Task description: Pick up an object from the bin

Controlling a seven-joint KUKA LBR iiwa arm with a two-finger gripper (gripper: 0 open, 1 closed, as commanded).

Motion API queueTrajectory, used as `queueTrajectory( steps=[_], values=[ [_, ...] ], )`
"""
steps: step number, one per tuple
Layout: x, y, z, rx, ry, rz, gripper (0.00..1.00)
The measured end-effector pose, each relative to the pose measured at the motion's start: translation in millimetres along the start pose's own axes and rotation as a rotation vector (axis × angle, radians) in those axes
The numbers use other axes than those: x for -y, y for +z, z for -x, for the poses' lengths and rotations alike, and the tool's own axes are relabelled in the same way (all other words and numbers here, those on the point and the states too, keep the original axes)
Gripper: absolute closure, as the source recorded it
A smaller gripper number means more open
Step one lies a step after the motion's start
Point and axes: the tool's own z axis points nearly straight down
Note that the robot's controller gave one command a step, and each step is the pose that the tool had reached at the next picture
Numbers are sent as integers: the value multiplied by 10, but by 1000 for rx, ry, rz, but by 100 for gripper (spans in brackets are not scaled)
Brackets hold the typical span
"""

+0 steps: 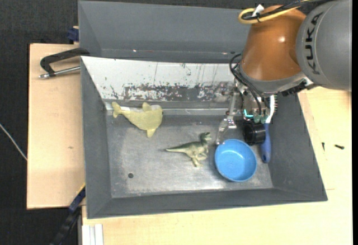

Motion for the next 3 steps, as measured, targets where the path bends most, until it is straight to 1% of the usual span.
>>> queueTrajectory(
  steps=[1, 2, 3],
  values=[
    [-94, 854, -571, 32, -99, -1, 0],
    [-95, 814, -548, 35, -100, -1, 100],
    [-53, 875, -157, -5, -366, 4, 100]
  ],
)
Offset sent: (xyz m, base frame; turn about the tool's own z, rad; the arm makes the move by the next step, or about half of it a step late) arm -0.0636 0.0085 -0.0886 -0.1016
